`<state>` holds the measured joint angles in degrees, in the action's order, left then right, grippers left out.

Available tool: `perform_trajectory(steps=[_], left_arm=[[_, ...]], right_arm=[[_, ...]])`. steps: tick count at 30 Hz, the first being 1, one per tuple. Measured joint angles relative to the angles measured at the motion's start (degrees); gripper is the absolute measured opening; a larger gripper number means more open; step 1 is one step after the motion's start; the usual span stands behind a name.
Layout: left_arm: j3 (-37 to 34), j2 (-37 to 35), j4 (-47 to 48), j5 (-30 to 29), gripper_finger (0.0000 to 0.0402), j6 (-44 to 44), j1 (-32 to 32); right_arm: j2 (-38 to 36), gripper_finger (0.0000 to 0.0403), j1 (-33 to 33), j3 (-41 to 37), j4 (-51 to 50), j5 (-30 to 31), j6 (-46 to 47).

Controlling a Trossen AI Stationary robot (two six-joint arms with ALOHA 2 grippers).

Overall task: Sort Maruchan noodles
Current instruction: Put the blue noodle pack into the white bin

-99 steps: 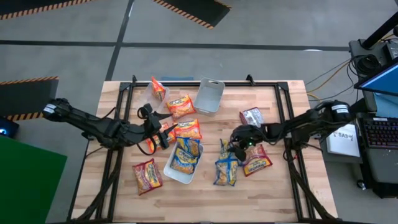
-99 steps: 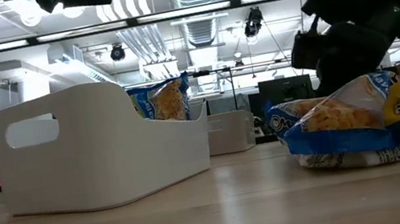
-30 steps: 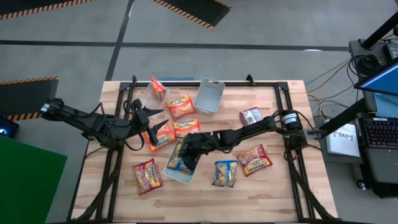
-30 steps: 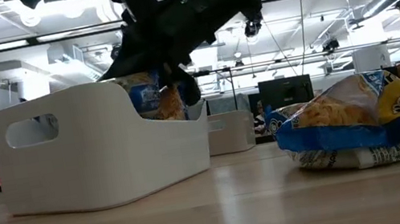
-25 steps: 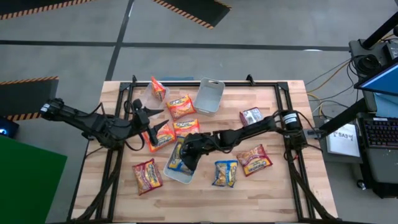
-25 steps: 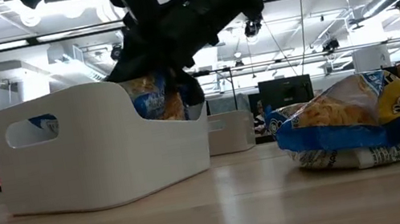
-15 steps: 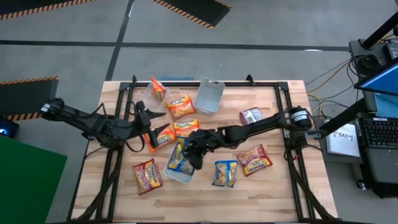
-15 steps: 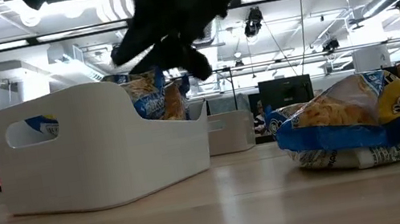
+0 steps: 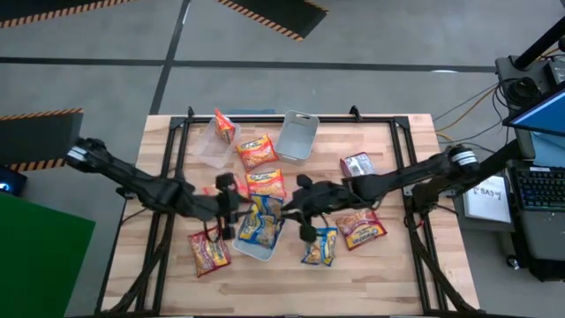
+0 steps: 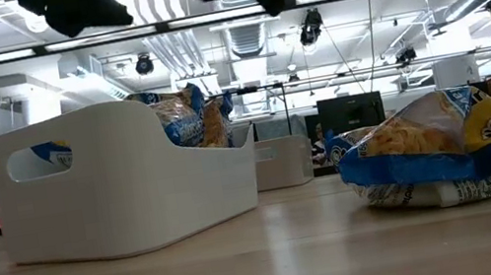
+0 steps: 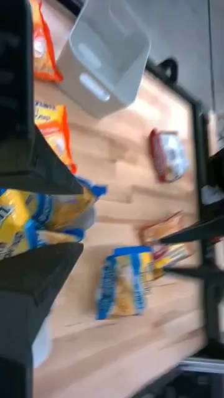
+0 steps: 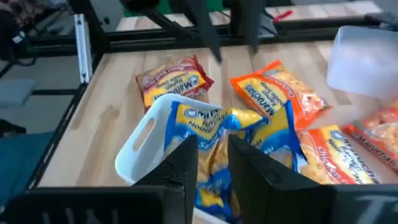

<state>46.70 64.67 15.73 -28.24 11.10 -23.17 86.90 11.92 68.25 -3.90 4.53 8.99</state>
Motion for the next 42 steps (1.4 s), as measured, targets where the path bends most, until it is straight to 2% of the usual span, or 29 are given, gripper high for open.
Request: perform_trajectory(steps=[3,8,14,23,27,31,37,42], left_arm=[[-0.02,4.15,-0.18,2.30,0.0065,-2.93,-0.80],[-0.02,10.23,-2.32,2.31,0.0009,-4.82,-0.61],[-0.02,16.77,-5.43,0.39,0.0004,-4.75,-0.56],[-0.59,24.82,-8.62,0.15,0.0000,-1.46,-0.51],[-0.81,24.53,-9.01,0.23,0.0000,-0.94,-0.51],[-0.76,21.22,-8.97,-0.24,0.0000,-2.03,-0.48],[-1.14,15.82,-8.75,0.36,0.0000,-4.01,-0.57],[-3.64,11.92,-8.88,0.75,0.0000,-4.11,-0.75]], right_arm=[[-2.85,0.0056,0.47,-5.17,6.88,0.16,-2.31],[-7.70,0.0032,0.17,-14.13,18.13,0.25,-5.40],[-11.59,0.0015,0.20,-22.24,30.22,0.05,-5.74],[-12.84,0.0009,0.36,-25.52,32.50,0.00,-4.52],[-12.39,0.0009,0.33,-25.61,32.72,0.00,-4.78],[-12.82,0.0009,0.33,-25.79,32.94,-0.61,-6.44],[-14.54,0.0009,0.33,-26.31,33.39,-7.57,-10.54],[-16.92,0.0009,0.33,-28.26,33.36,-8.59,-13.53]])
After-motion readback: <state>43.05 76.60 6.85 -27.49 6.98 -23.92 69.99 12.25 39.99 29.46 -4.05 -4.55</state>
